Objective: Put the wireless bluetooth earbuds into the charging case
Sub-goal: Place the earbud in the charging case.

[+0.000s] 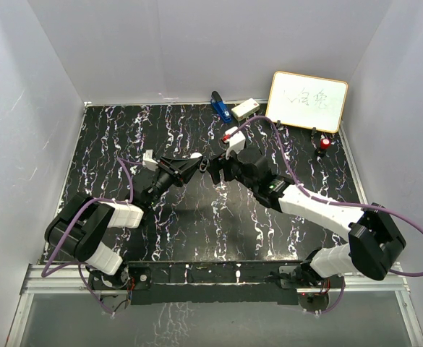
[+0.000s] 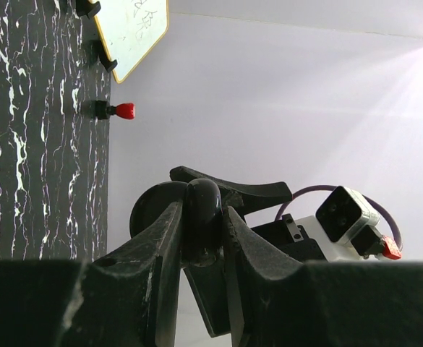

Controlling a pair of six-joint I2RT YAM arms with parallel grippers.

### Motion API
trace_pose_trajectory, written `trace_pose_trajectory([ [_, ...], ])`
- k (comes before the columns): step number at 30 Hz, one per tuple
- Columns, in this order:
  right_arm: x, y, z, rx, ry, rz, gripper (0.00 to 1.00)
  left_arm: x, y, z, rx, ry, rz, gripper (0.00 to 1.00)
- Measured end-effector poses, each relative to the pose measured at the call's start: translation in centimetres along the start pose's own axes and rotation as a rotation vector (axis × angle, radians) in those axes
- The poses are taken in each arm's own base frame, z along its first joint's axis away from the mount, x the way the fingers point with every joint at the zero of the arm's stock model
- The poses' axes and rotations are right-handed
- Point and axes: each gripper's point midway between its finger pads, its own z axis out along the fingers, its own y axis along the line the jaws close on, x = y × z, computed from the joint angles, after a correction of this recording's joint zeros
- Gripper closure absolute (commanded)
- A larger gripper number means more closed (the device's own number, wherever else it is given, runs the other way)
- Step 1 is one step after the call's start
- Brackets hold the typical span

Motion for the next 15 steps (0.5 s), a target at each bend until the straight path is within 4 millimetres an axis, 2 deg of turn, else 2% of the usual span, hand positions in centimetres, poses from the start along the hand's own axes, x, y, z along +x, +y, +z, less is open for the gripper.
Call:
trace_pose_trajectory([
  [9, 0.0, 0.0, 0.0, 0.015, -0.001, -0.010, 0.25, 0.0, 0.0, 0.0, 0.000, -0.001, 0.000, 1.00],
  [15, 0.3, -1.3, -0.4, 0.095, 0.003, -0.002, 0.24, 0.0, 0.0, -0.1, 0.004, -0.002, 0.000, 1.00],
])
